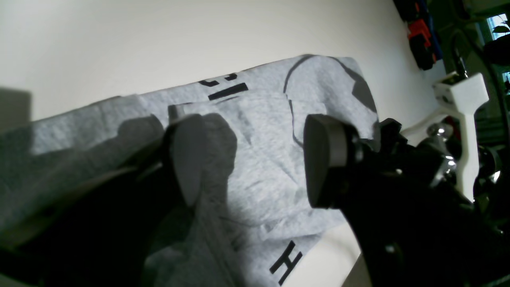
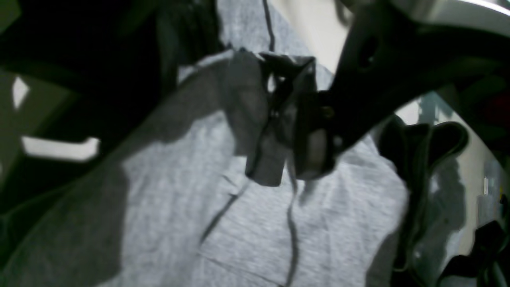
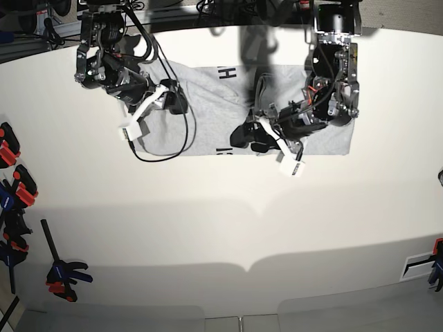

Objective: Fold the T-shirt properly

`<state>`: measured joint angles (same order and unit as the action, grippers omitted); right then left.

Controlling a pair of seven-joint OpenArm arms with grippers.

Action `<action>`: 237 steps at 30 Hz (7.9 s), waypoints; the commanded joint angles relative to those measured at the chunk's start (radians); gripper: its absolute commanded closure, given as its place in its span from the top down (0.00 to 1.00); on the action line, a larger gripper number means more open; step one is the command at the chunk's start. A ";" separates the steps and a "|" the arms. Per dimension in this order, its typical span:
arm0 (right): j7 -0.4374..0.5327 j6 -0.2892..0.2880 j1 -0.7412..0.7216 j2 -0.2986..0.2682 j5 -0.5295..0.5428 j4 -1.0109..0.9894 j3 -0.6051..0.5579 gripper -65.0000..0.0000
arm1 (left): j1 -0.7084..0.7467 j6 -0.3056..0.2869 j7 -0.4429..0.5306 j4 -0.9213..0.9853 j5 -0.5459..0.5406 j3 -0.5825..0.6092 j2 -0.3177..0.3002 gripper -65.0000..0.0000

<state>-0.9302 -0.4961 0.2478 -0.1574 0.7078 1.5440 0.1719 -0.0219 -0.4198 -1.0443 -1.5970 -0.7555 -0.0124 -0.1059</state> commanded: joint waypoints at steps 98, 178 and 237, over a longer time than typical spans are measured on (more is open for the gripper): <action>-0.155 0.000 -0.267 0.314 -0.087 0.343 -0.469 0.41 | 0.174 0.188 -0.125 -0.326 0.516 0.000 -0.291 0.56; 0.055 0.032 -0.117 0.130 -0.465 0.187 -0.505 0.40 | 0.049 -0.044 0.068 -0.048 0.388 0.000 -0.261 0.55; -0.111 0.001 0.869 0.006 -0.412 0.799 0.387 0.40 | 0.986 0.191 0.021 -0.581 0.275 -0.380 -0.351 0.55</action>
<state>-1.0504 -0.4870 1.1042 -0.1471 0.2890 2.3241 0.5529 0.9504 -0.2283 -1.0241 -2.1628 -0.4728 -0.3870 -0.4492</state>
